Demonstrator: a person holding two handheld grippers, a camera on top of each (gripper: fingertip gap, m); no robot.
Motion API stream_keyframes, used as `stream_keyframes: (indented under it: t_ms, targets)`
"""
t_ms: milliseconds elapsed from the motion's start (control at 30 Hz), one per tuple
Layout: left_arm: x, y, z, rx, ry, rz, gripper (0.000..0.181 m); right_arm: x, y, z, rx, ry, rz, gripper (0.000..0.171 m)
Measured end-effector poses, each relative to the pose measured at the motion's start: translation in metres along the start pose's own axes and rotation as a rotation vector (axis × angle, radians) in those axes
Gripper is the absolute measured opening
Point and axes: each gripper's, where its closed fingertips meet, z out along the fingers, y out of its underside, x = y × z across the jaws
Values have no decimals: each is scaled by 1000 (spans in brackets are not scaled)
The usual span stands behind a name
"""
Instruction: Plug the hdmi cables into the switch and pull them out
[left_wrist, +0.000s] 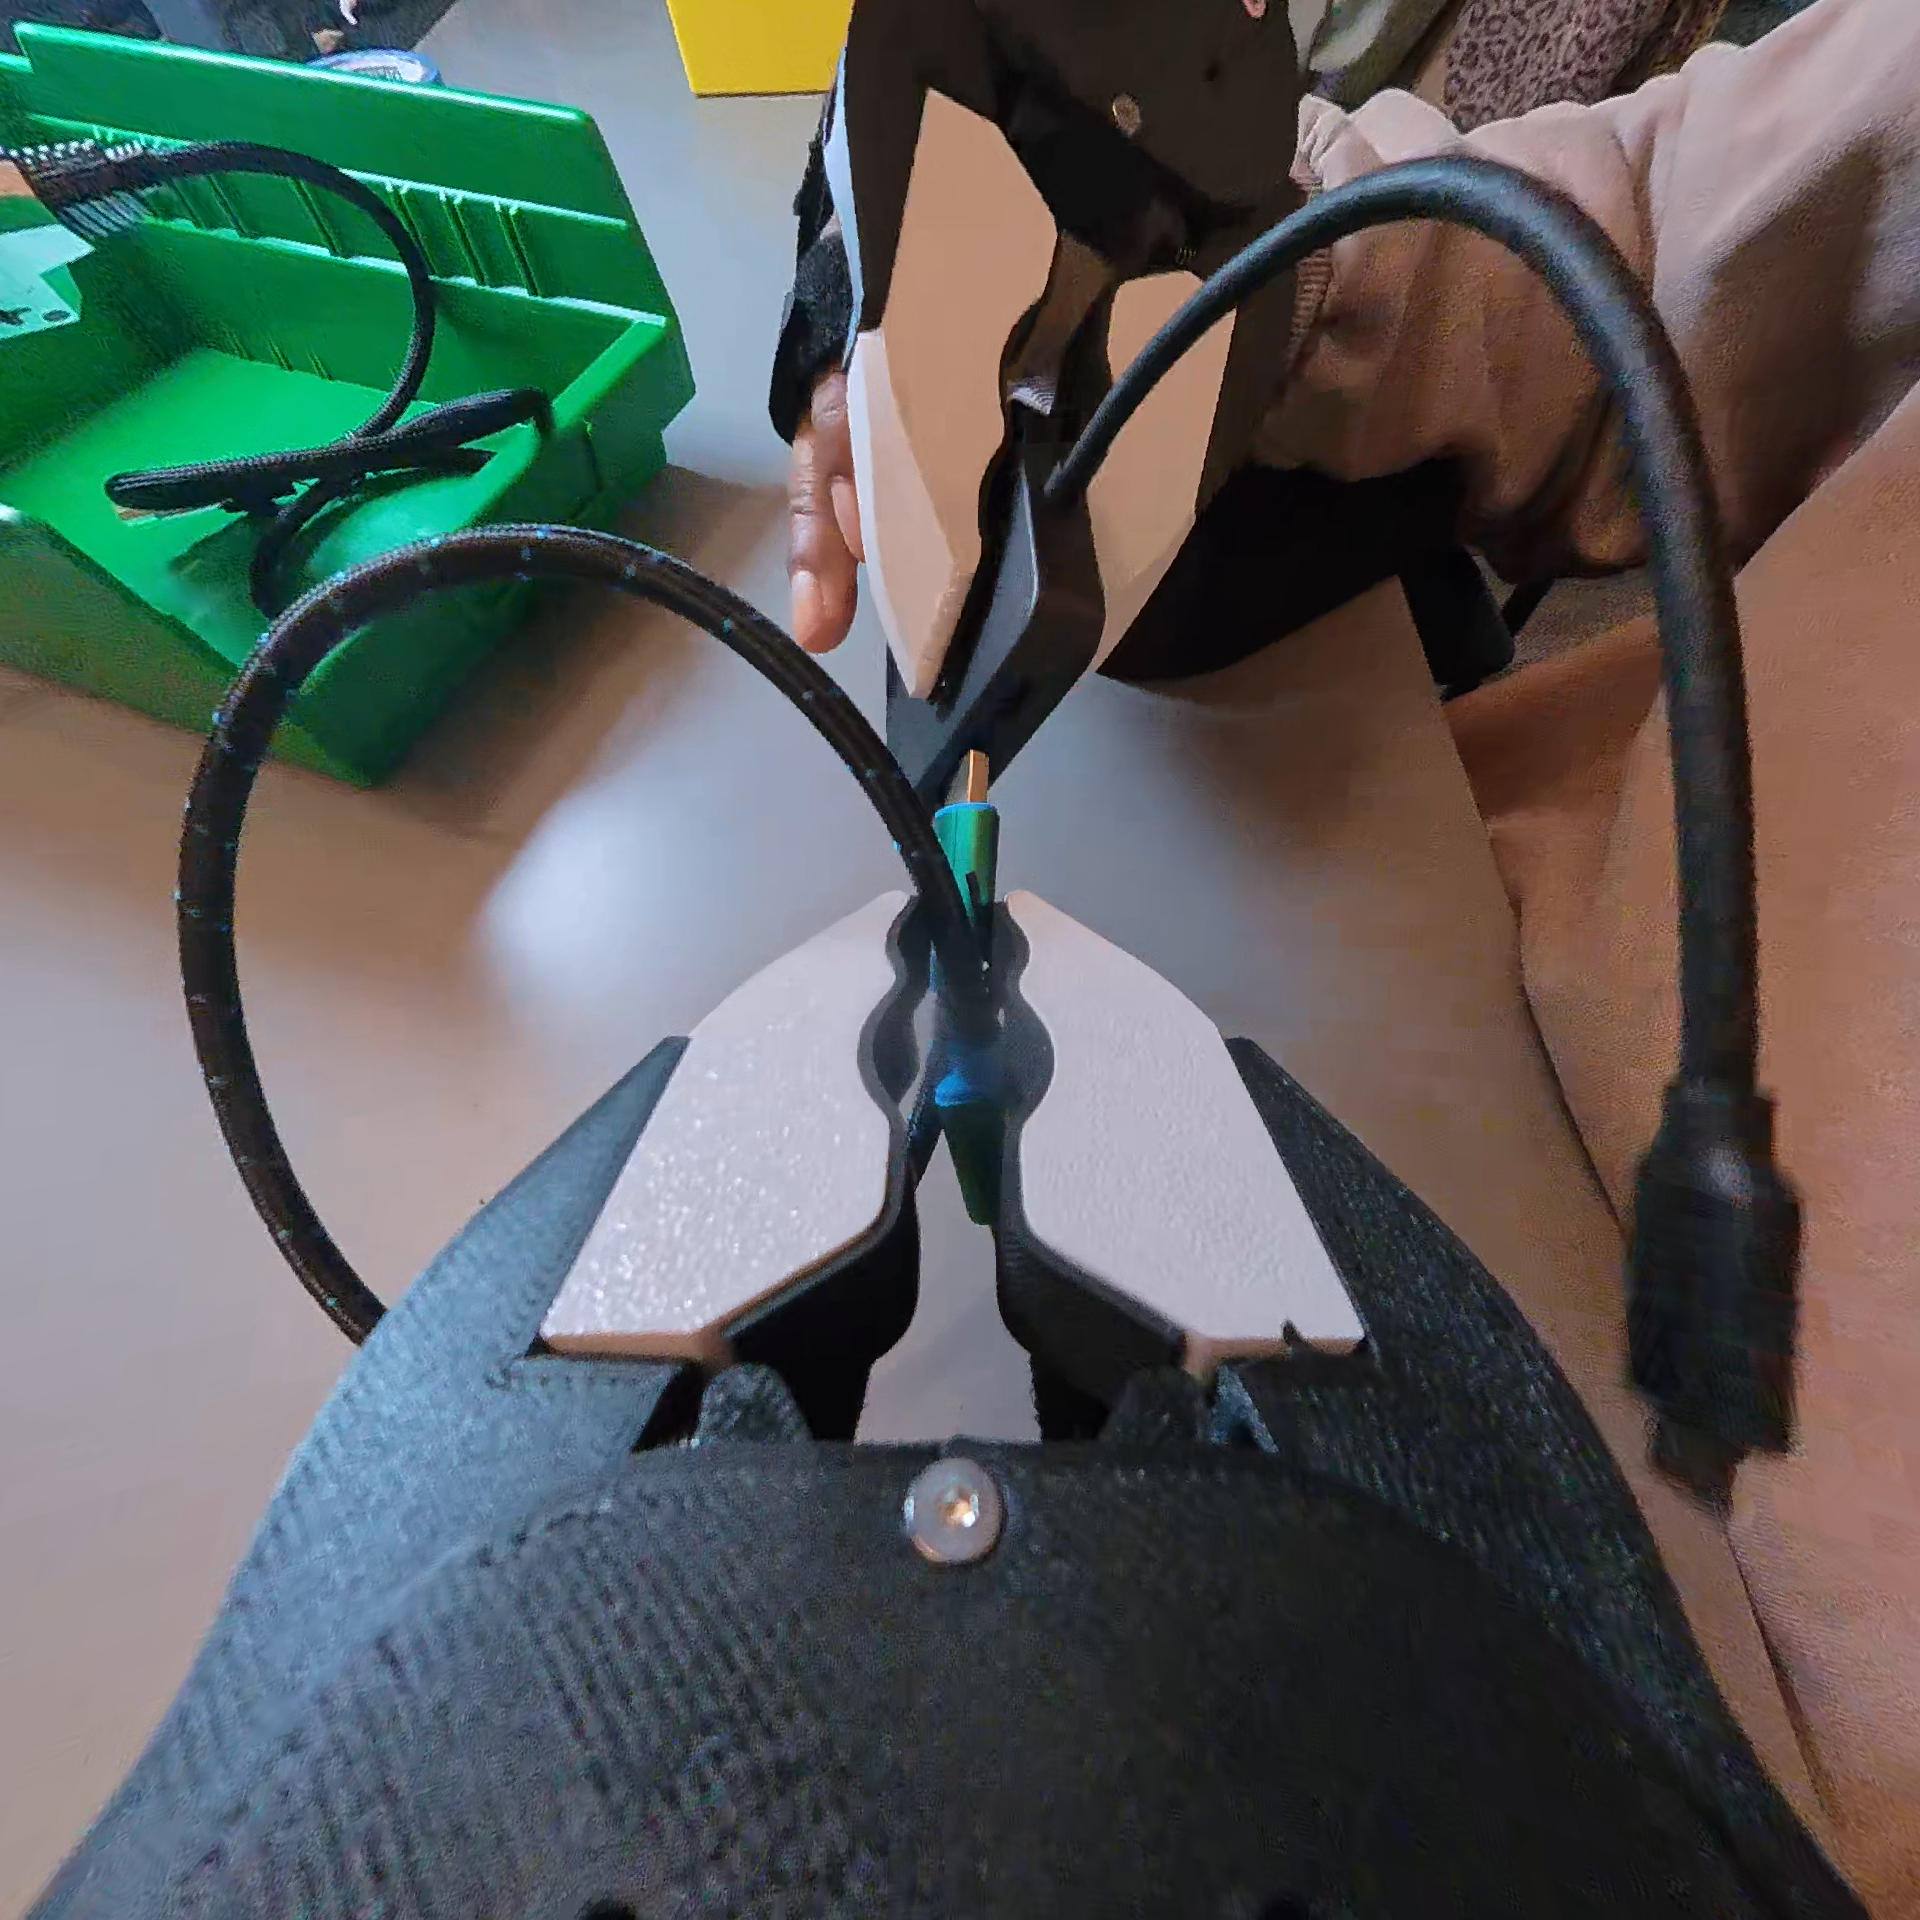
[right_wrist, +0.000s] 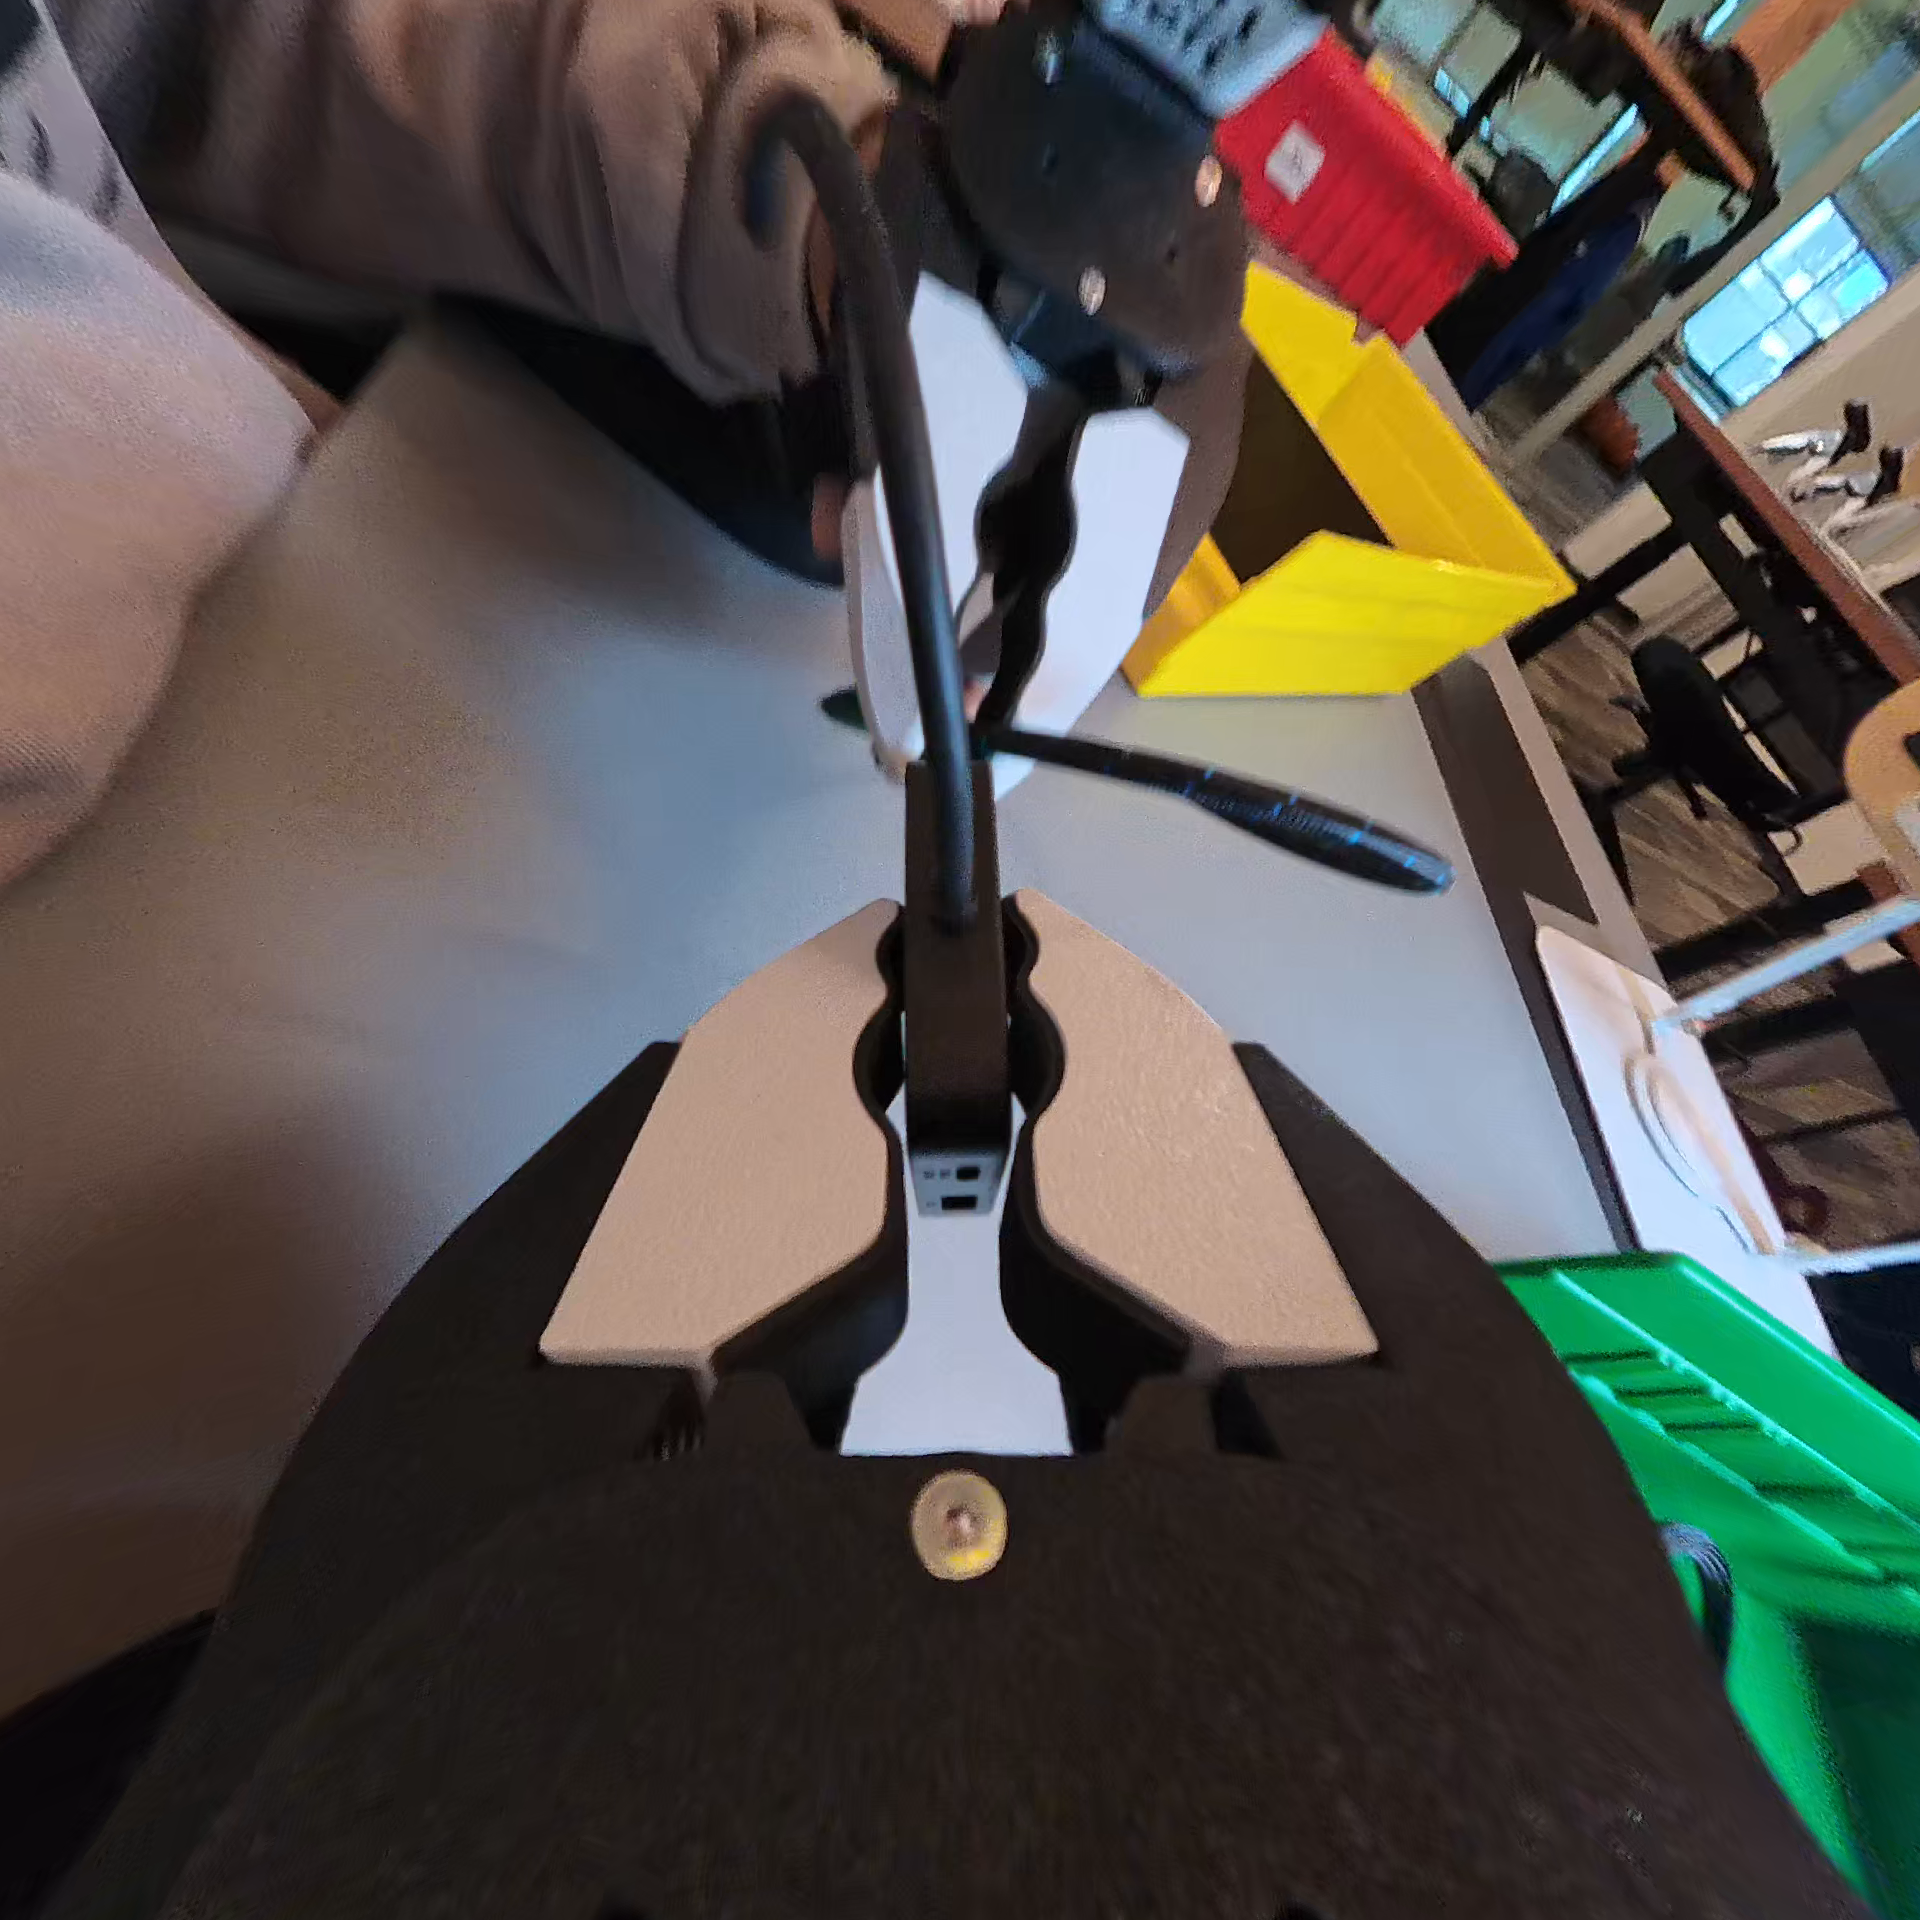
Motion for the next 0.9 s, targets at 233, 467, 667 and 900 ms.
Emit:
stream_keyframes:
  t_ms: [233, 467, 667, 900]
  targets:
    - [1, 19, 6, -125, -3, -1, 12, -12, 10, 9, -42, -71, -8, 13]
    - [4, 44, 18, -334, -71, 29, 12, -27, 28, 21, -146, -146, -4, 13]
    - [9, 40, 17, -254, 25, -43, 11, -30, 22, 20, -62, -192, 91, 13]
    - [12, 43, 20, -266, 44, -80, 11, -34, 24, 21, -93, -206, 68, 13]
